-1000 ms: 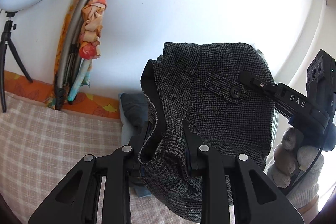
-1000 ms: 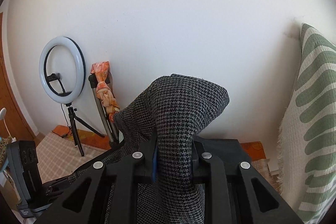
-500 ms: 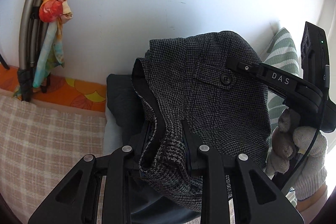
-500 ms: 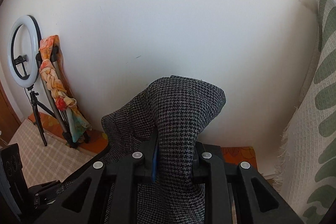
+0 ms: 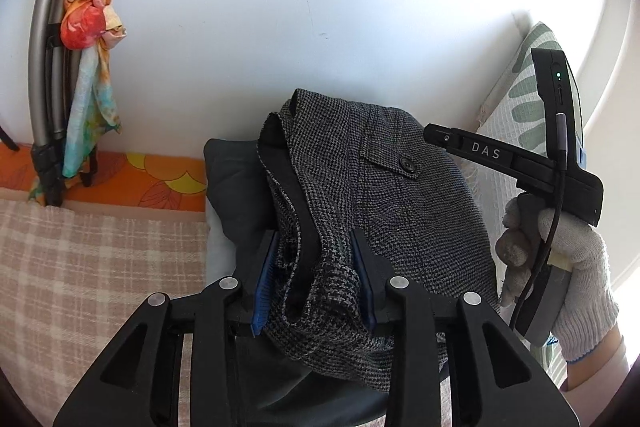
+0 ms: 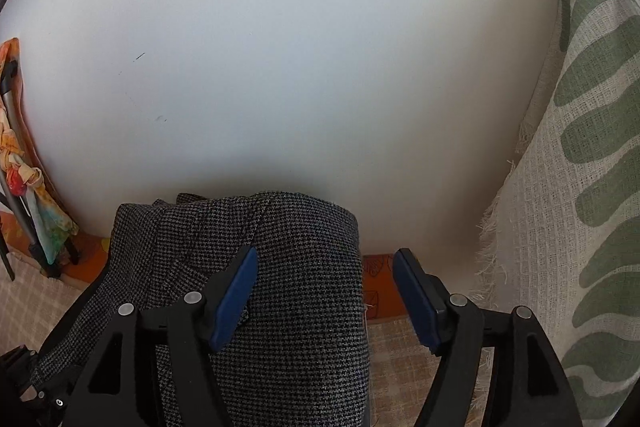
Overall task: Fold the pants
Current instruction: 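Lift and carry the folded trousers with both tools onto the clothes stack, then open both tools and release the trousers onto the stack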
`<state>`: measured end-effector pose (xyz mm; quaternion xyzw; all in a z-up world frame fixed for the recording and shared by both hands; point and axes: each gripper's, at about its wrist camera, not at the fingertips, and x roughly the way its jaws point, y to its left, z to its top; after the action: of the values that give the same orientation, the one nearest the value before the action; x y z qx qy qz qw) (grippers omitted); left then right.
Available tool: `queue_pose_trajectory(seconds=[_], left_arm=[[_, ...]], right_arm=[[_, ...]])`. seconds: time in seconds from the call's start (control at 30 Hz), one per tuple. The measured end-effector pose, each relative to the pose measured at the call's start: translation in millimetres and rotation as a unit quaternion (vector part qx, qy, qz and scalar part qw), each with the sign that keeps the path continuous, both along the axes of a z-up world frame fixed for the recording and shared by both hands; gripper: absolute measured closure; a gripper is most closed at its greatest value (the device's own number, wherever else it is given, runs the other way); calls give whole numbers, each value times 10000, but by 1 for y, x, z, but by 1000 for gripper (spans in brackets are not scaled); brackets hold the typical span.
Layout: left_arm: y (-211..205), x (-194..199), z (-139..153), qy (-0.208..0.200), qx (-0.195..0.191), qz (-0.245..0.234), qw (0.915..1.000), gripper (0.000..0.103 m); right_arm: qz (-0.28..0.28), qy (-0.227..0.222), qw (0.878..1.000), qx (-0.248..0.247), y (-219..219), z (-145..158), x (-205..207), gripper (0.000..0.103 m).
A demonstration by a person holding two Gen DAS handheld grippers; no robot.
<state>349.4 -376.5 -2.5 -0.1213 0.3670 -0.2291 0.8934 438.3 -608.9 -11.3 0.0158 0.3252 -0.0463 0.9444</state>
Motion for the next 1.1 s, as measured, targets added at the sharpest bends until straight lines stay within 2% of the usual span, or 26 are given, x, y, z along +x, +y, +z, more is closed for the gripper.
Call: queue_pose_trajectory(seconds=[0.13,0.23,0.43,0.5,0.63,0.7,0.9,1.1], left_arm=[[11,-11,13,-102,137,18,9999,58],[21,-22,26,-214,270,97,9994,40],[42,-38,45,-332,294,205,9988,37],[50,-46,50,-361,299,209,9987,30],[64,-55,53,-351,259,191,9989,30],[71,-63,56,-340,269,151,9989,30],[91,-94,69,-510,610,195,9966,27],[118,-130,79,-603,1026,340,9923,24]], right_arm=[[-77,-108,9998,157,-6,8,-16,24],[-70,-149,9997,180,-5,14,-31,20],[-84,-275,9989,372,9,28,-64,15],[-72,-316,9986,421,13,33,-77,13],[-106,-371,9982,465,15,44,-101,10],[-120,-415,9983,399,22,48,-117,3],[-39,-516,9974,494,45,51,-164,0],[-41,-571,9980,282,80,52,-208,0]])
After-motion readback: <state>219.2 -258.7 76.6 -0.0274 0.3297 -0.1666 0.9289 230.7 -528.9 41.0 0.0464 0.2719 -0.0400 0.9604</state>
